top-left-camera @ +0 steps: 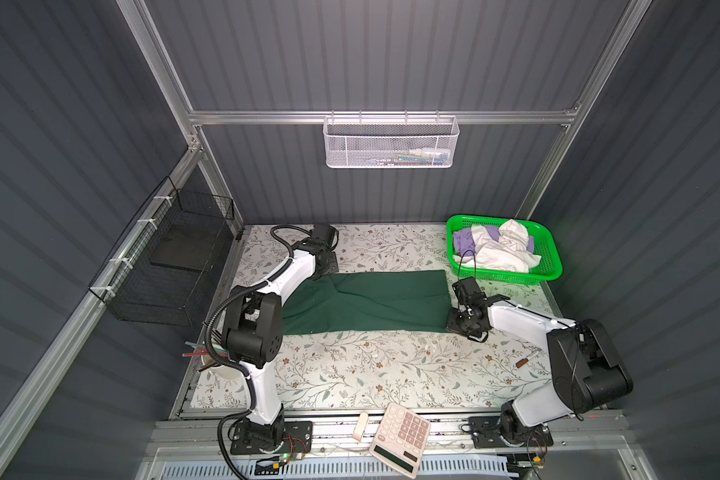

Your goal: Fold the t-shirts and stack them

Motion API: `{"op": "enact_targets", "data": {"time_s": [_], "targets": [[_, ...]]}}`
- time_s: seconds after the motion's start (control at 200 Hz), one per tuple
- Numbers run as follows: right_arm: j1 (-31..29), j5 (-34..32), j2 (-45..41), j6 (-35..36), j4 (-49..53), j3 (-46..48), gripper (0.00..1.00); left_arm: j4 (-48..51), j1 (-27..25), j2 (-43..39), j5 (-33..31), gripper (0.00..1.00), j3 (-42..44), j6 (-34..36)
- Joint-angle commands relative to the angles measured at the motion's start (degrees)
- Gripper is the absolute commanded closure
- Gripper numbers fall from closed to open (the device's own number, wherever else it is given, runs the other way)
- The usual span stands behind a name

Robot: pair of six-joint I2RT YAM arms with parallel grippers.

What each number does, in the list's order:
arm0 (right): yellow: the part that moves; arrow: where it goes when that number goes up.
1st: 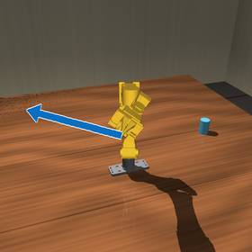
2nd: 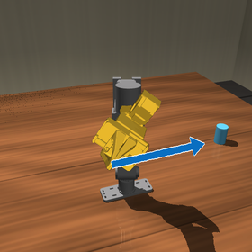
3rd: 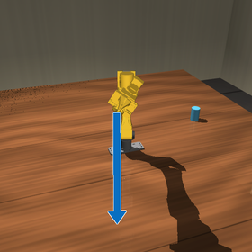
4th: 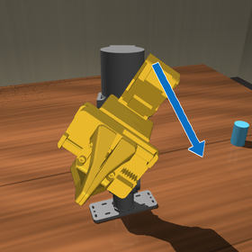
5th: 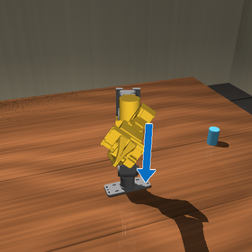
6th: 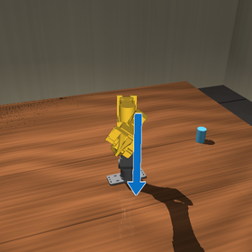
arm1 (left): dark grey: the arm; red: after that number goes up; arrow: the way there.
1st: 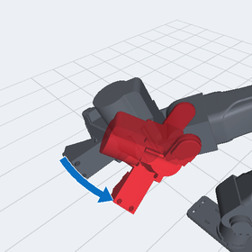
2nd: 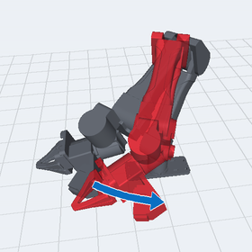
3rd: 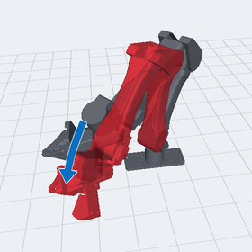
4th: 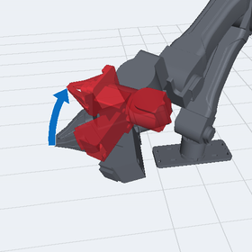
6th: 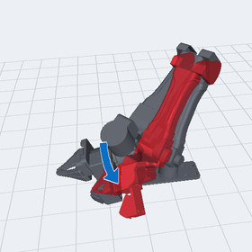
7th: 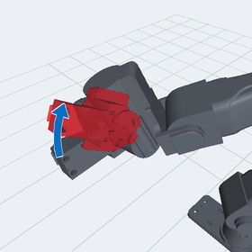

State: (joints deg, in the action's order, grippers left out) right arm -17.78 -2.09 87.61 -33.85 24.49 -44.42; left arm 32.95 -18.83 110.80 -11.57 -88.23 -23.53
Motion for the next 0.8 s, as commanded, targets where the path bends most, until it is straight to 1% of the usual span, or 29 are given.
{"op": "enact_targets", "data": {"time_s": [0.0,0.07,0.13,0.185,0.225,0.32,0.4,0.44,0.495,0.525,0.63,0.796], "targets": [[0.2,-0.4,0.6,0.2,3.2,0.1,1.0,-1.0,-0.4,0.5,3.3,0.69,-1.1,3.8],[0.2,-0.3,0.5,0.2,3.2,0.1,1.0,-3.6,-0.4,-3.4,1.0,0.65,2.6,5.1],[0.2,-0.3,0.4,0.2,3.0,0.2,1.0,-5.8,-0.1,-7.6,-2.8,0.61,6.6,5.5],[0.2,-0.2,0.5,0.3,2.9,0.2,1.0,-6.6,1.0,-10.7,-6.1,0.58,11.2,5.2],[0.2,-0.2,0.4,0.5,2.8,0.1,1.0,-6.4,2.6,-11.8,-6.7,0.57,13.3,4.4],[0.2,-0.1,0.7,0.7,2.8,0.0,1.0,-4.5,6.7,-11.3,-3.6,0.57,14.6,3.4],[0.2,0.0,0.7,0.9,2.7,-0.1,1.0,-3.4,7.3,-9.8,-0.4,0.58,14.1,5.0],[0.2,0.0,0.6,0.9,2.8,0.0,1.0,-3.6,7.3,-9.5,2.9,0.59,14.0,5.5],[0.2,0.0,0.6,0.8,2.6,0.0,1.0,-6.7,7.0,-10.5,8.8,0.6,15.8,5.2],[0.2,-0.2,0.5,0.9,2.5,0.0,1.0,-8.2,6.7,-11.3,10.3,0.61,17.0,4.5],[0.2,0.1,0.6,0.7,2.5,0.0,1.0,-8.9,4.4,-10.6,10.3,0.63,17.6,3.6],[0.2,0.5,0.5,1.0,2.8,0.0,1.0,-8.1,0.8,-6.2,6.2,0.61,15.4,3.4]]}}
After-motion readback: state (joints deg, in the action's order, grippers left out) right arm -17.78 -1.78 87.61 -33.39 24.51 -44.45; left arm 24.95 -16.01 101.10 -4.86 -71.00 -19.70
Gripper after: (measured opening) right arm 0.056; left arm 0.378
